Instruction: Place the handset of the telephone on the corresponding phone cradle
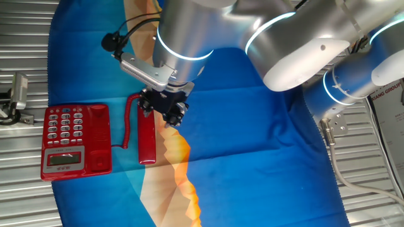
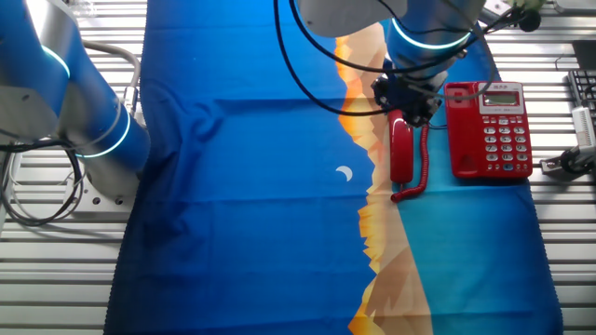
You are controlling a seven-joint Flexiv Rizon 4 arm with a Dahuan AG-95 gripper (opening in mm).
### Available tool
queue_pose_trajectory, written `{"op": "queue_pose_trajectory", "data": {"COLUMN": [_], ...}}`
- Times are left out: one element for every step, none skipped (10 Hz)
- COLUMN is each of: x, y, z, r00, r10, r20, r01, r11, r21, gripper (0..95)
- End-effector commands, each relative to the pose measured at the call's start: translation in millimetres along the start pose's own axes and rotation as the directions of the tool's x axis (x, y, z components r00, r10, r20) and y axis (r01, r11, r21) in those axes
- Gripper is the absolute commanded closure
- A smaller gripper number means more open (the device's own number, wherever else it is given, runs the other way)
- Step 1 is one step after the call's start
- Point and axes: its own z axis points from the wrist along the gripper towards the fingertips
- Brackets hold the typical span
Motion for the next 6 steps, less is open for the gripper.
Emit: {"op": "queue_pose_trajectory", "data": {"x": [-0.3,-0.3,-0.2,-0.1,0.3,1.5], "y": [0.1,0.2,0.3,0.5,0.9,1.5], "z": [0.9,1.0,1.0,1.1,1.3,1.7], "r00": [0.999,0.997,0.995,0.989,0.983,0.972], "r10": [-0.052,-0.076,-0.100,-0.146,-0.183,-0.230], "r20": [-0.008,-0.014,-0.018,-0.021,-0.028,-0.040], "r01": [0.052,0.076,0.100,0.146,0.182,0.228], "r11": [0.999,0.997,0.995,0.989,0.983,0.972], "r21": [-0.016,-0.023,-0.024,-0.033,-0.040,-0.051], "gripper": [38.0,38.0,38.0,38.0,38.0,38.0]}}
